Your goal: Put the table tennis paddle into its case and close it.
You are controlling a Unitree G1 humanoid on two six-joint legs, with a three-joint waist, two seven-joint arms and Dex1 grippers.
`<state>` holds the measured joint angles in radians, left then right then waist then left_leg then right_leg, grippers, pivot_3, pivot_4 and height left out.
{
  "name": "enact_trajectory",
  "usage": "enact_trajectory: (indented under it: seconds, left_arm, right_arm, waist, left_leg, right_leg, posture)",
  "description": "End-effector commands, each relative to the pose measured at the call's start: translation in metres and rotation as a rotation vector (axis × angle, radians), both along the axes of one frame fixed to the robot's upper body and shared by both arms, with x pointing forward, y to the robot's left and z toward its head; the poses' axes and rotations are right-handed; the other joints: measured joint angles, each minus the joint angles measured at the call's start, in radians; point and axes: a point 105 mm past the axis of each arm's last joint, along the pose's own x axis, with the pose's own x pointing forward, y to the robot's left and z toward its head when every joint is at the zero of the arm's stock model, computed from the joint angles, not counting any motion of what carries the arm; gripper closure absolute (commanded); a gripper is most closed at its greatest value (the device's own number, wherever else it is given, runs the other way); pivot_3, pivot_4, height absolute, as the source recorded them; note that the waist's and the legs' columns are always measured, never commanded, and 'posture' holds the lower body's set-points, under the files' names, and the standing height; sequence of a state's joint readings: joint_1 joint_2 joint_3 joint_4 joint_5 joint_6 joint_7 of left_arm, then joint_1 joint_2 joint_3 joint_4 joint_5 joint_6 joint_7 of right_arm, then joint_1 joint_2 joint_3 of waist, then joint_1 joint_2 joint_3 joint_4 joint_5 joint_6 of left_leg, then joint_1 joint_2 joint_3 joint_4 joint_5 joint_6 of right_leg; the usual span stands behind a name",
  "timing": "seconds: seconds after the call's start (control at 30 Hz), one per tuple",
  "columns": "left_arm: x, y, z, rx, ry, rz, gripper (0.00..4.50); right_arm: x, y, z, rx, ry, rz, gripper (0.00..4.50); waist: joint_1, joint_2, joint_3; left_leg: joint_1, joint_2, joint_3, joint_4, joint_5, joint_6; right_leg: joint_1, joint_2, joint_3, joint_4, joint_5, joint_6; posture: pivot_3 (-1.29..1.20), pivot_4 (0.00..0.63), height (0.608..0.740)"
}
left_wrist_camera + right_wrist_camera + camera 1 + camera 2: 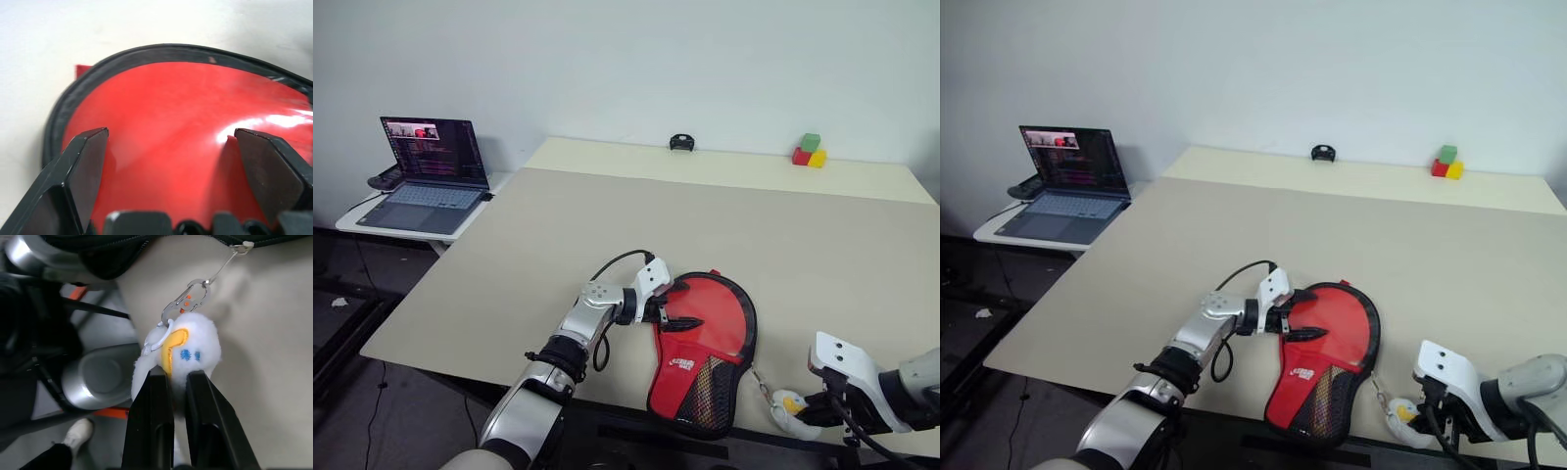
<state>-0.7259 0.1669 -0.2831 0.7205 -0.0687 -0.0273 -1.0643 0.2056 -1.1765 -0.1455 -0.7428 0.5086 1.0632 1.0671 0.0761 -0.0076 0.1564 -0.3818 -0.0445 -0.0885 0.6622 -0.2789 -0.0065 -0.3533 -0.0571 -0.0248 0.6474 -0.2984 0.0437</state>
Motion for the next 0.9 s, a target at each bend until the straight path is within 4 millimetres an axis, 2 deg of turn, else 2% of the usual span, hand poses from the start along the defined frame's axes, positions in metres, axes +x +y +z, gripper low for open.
enact_trajectory:
  seconds: [0.03, 0.2, 0.33, 0.53, 0.63, 0.67, 0.8, 0.9]
  left_arm:
    - [-0.007, 0.009, -0.037, 0.115, 0.097, 0.027, 0.0]
    - [-0.008, 0.006, -0.037, 0.111, 0.095, 0.022, 0.0]
    - [-0.008, 0.004, -0.036, 0.106, 0.093, 0.021, 0.0]
    - [-0.009, 0.001, -0.036, 0.098, 0.092, 0.02, 0.0]
    - [-0.009, -0.001, -0.036, 0.097, 0.091, 0.019, 0.0]
    - [-0.009, -0.002, -0.036, 0.095, 0.09, 0.016, 0.0]
    - [-0.009, -0.006, -0.032, 0.076, 0.081, 0.011, 0.0]
    - [-0.008, -0.004, -0.02, 0.034, 0.063, 0.003, 0.0]
  right_arm:
    - [-0.025, 0.018, -0.007, 0.073, 0.135, 0.073, 4.5]
    - [-0.012, 0.021, -0.013, 0.084, 0.088, 0.022, 4.5]
    - [-0.001, 0.017, -0.006, 0.091, 0.072, -0.04, 4.5]
    - [0.009, 0.012, 0.005, 0.086, 0.043, -0.089, 2.45]
    - [0.008, 0.011, 0.011, 0.089, 0.036, -0.079, 1.46]
    - [0.008, 0.012, 0.015, 0.101, 0.026, -0.072, 1.46]
    - [0.031, 0.016, 0.045, 0.222, -0.086, -0.089, 1.46]
    - [0.066, 0.006, 0.069, 0.282, -0.231, -0.153, 1.46]
  waist:
    - [0.001, 0.0, 0.0]
    - [0.001, -0.001, 0.0]
    - [-0.002, -0.002, -0.003]
    - [-0.002, -0.001, -0.004]
    - [-0.002, -0.001, -0.004]
    - [-0.002, -0.001, -0.004]
    - [-0.005, -0.002, -0.003]
    - [-0.008, -0.003, -0.003]
  left_leg:
    - [0.0, 0.0, 0.0, 0.0, -0.001, 0.0]
    - [0.0, -0.001, 0.0, 0.0, -0.002, 0.0]
    - [0.001, -0.001, 0.0, 0.0, -0.003, 0.001]
    - [0.002, -0.001, 0.0, 0.001, -0.003, 0.001]
    - [0.002, -0.001, 0.0, 0.001, -0.003, 0.001]
    - [0.002, -0.001, 0.0, 0.001, -0.003, 0.001]
    - [0.002, -0.001, 0.001, 0.001, -0.003, 0.001]
    - [0.002, -0.001, 0.001, 0.002, -0.003, 0.002]
  right_leg:
    - [0.001, 0.0, 0.0, -0.001, 0.0, 0.001]
    - [0.001, -0.002, 0.0, -0.002, -0.002, 0.002]
    - [0.002, -0.002, 0.0, -0.001, -0.002, 0.002]
    - [0.002, -0.002, 0.0, -0.001, -0.001, 0.002]
    - [0.002, -0.002, 0.0, -0.001, -0.001, 0.002]
    - [0.002, -0.002, 0.0, -0.001, -0.001, 0.003]
    - [0.002, -0.002, 0.001, 0.0, -0.001, 0.003]
    - [0.002, -0.002, 0.001, 0.0, 0.0, 0.004]
  posture:
    - [0.0, 0.15, 0.74]
    - [0.0, 0.15, 0.74]
    - [0.0, 0.15, 0.74]
    - [0.0, 0.15, 0.74]
    - [0.0, 0.15, 0.74]
    - [0.0, 0.15, 0.74]
    - [0.0, 0.15, 0.74]
    - [0.0, 0.15, 0.74]
